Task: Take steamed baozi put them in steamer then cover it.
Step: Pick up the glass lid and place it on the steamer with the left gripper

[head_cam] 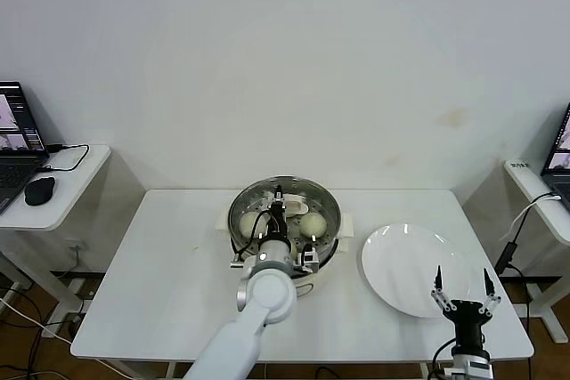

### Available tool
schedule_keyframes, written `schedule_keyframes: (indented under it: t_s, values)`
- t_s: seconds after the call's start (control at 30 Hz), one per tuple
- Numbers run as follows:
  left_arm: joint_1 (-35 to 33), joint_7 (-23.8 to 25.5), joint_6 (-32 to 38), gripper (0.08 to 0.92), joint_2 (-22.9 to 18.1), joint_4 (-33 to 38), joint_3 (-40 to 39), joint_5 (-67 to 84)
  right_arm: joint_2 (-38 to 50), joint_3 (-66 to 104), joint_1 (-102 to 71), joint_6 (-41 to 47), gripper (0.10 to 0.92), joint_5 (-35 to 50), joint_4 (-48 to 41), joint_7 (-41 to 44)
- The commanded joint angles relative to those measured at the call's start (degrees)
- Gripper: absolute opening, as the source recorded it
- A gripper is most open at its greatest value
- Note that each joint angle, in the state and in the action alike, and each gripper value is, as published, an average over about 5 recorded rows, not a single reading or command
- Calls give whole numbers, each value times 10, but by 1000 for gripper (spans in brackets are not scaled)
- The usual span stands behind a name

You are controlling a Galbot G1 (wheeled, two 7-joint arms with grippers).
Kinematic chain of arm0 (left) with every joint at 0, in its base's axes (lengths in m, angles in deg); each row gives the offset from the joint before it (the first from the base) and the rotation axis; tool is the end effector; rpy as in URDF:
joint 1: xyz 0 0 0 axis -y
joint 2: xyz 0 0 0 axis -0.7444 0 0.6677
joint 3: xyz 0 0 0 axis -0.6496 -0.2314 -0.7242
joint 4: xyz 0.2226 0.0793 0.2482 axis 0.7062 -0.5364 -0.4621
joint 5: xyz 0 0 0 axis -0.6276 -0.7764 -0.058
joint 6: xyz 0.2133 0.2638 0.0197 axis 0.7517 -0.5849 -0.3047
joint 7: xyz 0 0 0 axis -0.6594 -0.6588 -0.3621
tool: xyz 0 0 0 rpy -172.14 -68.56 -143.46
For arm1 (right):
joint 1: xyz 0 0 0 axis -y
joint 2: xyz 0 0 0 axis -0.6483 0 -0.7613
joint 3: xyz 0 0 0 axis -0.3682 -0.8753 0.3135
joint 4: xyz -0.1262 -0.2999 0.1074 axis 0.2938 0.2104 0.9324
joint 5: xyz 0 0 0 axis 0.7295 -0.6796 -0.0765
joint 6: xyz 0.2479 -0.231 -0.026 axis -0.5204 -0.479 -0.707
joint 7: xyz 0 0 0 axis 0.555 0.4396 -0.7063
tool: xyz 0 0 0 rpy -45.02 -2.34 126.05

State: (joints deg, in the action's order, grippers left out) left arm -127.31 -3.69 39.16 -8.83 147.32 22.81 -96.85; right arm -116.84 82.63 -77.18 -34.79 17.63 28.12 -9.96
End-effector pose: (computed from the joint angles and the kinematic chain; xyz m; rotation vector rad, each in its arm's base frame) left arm 0.3358 -0.1627 -0.2610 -0.1224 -2.2202 -2.1893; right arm 0.1528 -0.1156 -0.3920 0.4129 2.9351 -0.4485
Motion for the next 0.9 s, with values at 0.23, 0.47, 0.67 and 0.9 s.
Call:
schedule_keyframes:
  t_s: [0.23, 0.47, 0.67, 0.9]
  values:
    - [23, -18, 8, 218, -19, -45, -29, 28, -9, 34, -30, -12, 823, 1, 17, 0]
    - [6, -29, 4, 416, -5, -4, -29, 51, -5, 30, -27, -9, 823, 2, 14, 1]
    - [-41, -25, 0, 588, 39, 89, -19, 65, -9, 22, -29, -7, 823, -3, 17, 1]
    - [-117, -38, 7, 783, 97, 179, 10, 102, -7, 19, -34, -6, 823, -2, 24, 1]
